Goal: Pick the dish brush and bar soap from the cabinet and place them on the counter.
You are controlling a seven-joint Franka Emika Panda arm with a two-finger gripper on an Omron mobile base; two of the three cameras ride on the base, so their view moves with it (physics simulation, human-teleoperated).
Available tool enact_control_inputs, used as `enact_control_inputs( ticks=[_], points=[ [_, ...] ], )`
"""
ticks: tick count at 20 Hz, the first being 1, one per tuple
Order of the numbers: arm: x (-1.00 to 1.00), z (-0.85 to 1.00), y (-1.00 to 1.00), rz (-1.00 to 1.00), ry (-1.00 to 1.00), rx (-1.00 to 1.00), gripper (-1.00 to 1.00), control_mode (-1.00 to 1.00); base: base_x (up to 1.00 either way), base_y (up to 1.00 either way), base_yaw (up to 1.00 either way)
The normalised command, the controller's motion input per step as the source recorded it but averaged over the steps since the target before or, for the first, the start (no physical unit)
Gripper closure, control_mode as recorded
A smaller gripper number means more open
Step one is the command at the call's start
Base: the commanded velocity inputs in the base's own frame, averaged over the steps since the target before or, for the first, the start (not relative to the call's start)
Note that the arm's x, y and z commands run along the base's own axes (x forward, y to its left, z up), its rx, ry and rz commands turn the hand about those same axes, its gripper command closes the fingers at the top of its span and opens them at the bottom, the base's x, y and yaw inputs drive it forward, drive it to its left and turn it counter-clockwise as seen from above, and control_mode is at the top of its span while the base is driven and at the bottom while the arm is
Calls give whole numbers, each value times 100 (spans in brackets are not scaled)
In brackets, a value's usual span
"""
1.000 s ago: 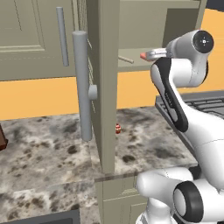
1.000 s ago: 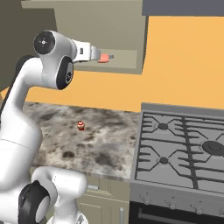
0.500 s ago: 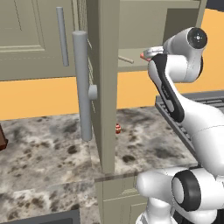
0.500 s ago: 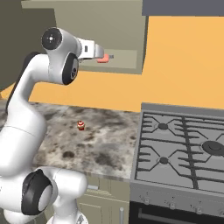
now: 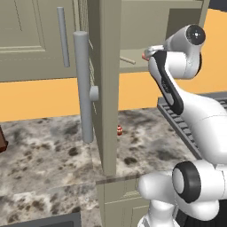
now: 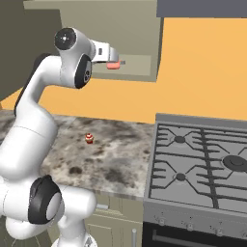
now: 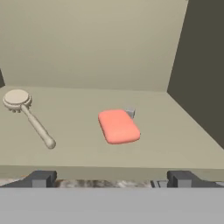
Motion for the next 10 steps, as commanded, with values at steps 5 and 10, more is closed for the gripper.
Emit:
enact_control_inputs(
  ticks=[5, 10],
  points=[
    [26, -1, -2, 0, 4, 0, -100, -100, 0, 0, 0],
    [22, -9, -3, 0, 4, 0, -100, -100, 0, 0, 0]
  ],
)
